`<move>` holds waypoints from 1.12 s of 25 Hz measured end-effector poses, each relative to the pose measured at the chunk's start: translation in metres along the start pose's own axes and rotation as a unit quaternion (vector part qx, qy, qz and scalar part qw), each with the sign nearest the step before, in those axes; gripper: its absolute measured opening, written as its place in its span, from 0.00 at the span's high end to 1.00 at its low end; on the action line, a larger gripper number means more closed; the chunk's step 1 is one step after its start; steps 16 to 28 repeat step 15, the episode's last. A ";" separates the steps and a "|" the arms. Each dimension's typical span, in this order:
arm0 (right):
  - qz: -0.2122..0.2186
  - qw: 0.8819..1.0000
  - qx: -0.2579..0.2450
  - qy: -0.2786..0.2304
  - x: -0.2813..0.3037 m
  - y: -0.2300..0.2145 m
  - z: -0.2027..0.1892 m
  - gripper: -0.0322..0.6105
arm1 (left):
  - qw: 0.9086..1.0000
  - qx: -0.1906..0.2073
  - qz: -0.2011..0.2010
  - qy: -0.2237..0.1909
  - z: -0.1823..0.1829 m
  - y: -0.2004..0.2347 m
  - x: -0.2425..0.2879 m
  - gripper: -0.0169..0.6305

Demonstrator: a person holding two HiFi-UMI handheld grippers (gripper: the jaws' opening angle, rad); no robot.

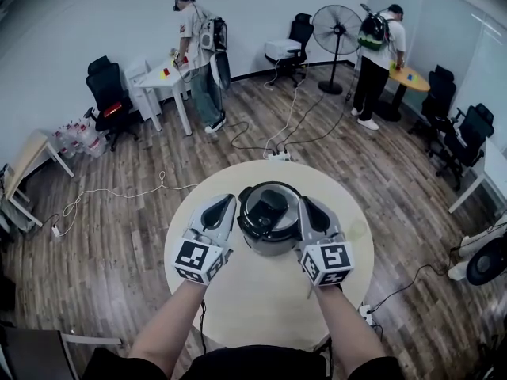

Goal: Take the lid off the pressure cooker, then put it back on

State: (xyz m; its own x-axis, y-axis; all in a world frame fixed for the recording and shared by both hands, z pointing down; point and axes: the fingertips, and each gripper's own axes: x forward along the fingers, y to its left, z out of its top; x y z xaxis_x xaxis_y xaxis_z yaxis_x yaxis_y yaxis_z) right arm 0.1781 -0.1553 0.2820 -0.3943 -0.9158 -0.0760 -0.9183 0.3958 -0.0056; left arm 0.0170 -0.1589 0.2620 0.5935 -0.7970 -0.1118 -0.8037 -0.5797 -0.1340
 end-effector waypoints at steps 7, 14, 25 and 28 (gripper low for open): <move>-0.015 1.000 0.003 0.010 -0.011 -0.009 -0.007 0.94 | 1.000 -0.012 -0.004 0.000 -0.005 -0.007 0.001 0.97; -0.020 1.000 0.004 0.023 -0.008 -0.003 -0.013 0.94 | 1.000 -0.013 -0.010 0.006 -0.005 0.000 0.000 0.97; -0.021 0.999 0.005 0.025 -0.009 -0.002 -0.014 0.94 | 1.000 -0.013 -0.011 0.006 -0.005 -0.001 -0.001 0.97; -0.021 0.999 0.005 0.025 -0.009 -0.002 -0.014 0.94 | 1.000 -0.013 -0.011 0.006 -0.005 -0.001 -0.001 0.97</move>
